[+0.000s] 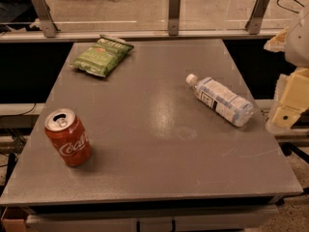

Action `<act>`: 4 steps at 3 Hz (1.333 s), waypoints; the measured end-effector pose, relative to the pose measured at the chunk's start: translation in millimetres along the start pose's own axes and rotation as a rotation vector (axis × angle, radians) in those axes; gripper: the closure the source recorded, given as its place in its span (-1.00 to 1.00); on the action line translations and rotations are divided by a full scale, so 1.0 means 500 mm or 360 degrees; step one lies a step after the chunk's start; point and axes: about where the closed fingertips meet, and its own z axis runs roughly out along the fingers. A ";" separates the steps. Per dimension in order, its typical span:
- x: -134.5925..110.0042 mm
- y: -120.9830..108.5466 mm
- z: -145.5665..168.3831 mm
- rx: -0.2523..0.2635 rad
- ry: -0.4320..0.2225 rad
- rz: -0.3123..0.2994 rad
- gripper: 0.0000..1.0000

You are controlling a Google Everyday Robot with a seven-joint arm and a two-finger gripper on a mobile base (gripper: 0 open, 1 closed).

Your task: Pick blue plastic bottle

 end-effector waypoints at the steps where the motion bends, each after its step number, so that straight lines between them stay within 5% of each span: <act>1: 0.000 0.000 0.000 0.0000 0.0000 0.0000 -1.00; 4: -0.057 -0.227 0.243 0.0132 -0.0207 0.0362 -1.00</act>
Offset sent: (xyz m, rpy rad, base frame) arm 0.1607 0.0070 -0.0858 0.1652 -0.0929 -0.2343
